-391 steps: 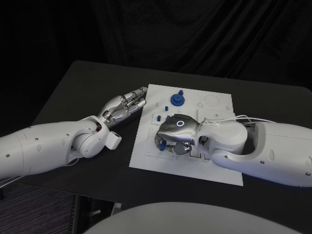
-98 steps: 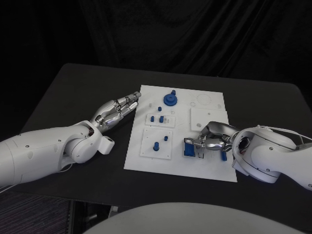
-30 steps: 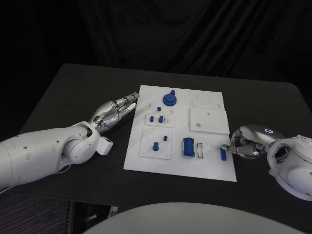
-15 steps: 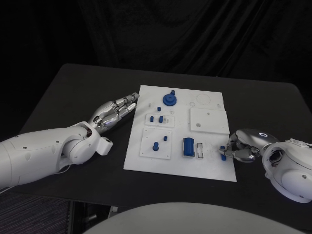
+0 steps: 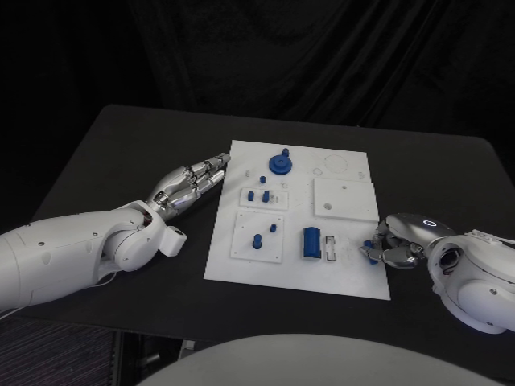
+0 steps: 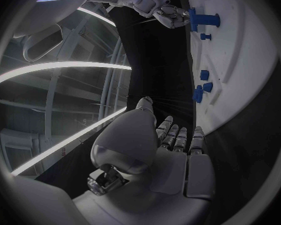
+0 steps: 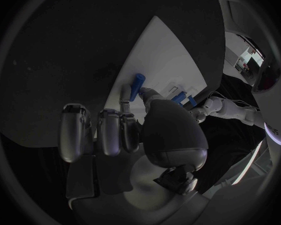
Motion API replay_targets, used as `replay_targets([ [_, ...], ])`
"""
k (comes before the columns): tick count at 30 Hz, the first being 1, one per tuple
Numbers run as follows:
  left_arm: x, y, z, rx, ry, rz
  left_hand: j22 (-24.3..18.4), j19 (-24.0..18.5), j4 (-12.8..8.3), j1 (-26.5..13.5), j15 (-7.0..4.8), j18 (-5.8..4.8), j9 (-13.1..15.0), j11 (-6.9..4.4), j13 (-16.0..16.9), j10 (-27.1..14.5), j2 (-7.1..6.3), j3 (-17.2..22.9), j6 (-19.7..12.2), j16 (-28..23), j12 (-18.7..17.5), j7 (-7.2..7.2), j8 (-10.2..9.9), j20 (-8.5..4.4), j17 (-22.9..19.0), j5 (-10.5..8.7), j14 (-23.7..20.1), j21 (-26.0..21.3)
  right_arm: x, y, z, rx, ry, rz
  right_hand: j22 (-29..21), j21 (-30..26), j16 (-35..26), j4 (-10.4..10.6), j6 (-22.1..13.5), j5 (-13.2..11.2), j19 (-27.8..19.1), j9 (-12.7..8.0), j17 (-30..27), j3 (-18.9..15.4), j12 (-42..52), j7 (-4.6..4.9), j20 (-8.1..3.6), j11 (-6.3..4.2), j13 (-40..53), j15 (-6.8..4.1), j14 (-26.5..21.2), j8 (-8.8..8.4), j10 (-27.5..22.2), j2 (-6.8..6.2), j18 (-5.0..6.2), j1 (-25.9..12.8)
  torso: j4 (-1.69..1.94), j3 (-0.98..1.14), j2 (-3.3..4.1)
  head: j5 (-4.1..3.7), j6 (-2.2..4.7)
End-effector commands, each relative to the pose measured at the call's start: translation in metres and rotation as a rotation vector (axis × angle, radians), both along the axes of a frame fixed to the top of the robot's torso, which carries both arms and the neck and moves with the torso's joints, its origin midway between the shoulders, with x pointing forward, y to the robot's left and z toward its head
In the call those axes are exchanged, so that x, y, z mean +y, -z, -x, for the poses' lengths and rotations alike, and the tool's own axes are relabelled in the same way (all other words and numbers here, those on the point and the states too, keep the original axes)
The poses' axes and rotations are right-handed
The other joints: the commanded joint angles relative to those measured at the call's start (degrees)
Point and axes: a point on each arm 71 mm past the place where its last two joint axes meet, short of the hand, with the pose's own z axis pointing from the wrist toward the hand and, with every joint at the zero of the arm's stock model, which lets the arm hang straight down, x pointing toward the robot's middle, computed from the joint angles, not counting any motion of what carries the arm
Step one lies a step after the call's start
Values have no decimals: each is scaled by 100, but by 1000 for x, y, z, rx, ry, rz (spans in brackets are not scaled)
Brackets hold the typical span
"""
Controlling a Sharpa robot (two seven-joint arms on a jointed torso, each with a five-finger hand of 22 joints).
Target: Assemble the parts on the task board
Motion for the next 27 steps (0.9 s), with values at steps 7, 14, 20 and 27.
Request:
replay_targets([
  [7,-1,-1,1,-19,13,22,3,5,-20,68,39,72,4,58,5,8,9,38,-13,-21,53,51,30,52,-9,28,-3,-26,0,9,3,8,23,-46,1183,-71,-58,-430,83,54,206,-830,68,389,15,-14,8,-10,1507,-2,340,-105,618,1,20,453,0,1,-4,3,-1],
  [14,-2,0,2,-17,14,23,3,5,-21,73,42,71,3,62,6,10,10,41,-19,-21,57,52,28,54,-9,31,-3,-26,-1,9,4,16,69,-136,1186,-69,-58,-634,132,30,212,-852,74,639,15,-15,3,-12,1507,-4,343,-98,618,-87,18,533,-4,7,-1,-3,-1],
  [20,-1,1,2,-15,14,23,3,5,-21,73,42,71,3,62,6,10,10,41,-19,-21,57,52,28,54,-9,31,-3,-26,-3,9,10,103,174,-285,1186,-71,-50,-688,165,10,212,-850,91,717,15,-23,1,-18,1507,-8,347,-81,618,-113,19,526,1,7,-5,12,-1],
  [27,-2,1,3,-14,13,23,3,5,-21,73,42,71,3,62,6,10,10,41,-19,-21,57,52,28,54,-9,31,-3,-26,-1,-2,8,180,280,-449,1180,-88,-42,-708,189,63,210,-848,103,812,15,-27,-5,-24,1507,-14,353,-65,618,-135,23,423,-7,8,-9,14,-1],
])
